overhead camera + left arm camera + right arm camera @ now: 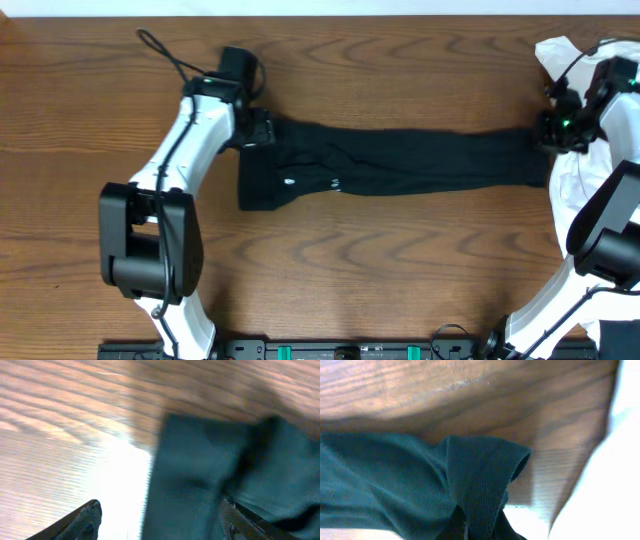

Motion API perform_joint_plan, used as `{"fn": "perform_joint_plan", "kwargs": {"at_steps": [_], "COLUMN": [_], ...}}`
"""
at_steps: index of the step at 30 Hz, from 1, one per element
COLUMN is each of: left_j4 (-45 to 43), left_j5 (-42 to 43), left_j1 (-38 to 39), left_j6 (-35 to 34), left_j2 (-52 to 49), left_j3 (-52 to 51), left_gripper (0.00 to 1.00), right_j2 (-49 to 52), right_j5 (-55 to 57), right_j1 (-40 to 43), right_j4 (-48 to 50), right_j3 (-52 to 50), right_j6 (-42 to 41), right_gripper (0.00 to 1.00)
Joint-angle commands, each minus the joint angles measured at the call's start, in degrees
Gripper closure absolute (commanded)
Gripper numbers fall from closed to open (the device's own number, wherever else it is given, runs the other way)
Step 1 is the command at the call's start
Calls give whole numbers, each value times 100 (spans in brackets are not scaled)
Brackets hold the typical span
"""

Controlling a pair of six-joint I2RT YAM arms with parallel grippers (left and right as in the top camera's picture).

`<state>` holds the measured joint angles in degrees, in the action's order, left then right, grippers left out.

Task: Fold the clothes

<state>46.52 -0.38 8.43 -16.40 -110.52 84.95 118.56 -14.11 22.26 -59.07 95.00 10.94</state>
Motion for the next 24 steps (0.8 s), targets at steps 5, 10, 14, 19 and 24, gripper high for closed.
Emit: {"fn": "perform_joint_plan", "kwargs": {"at_steps": [5, 10, 14, 19, 24], "left_j4": [42, 39, 79, 74, 79], "left_j5": [-9, -9, -11, -11, -15], "left_j1": [-474, -643, -660, -660, -660], "left_j6": [-37, -35, -35, -35, -33], "left_j2": [7, 7, 7, 7, 7], "left_j3": [-33, -33, -33, -33, -33], "left_gripper": [22, 22, 22, 22, 22], "right_j2": [15, 9, 13, 24, 61], "right_j5": [-140, -629, -627, -623, -457], "right_j1": [-334, -909, -1582, -2411, -3169], "right_j4": [-774, -1478, -1617, -1460, -990], "right_j3": [1043, 1700, 1735, 1482, 1093], "right_j6": [-195, -243, -474, -616, -1086], "right_gripper": [99, 99, 98, 98, 97]}}
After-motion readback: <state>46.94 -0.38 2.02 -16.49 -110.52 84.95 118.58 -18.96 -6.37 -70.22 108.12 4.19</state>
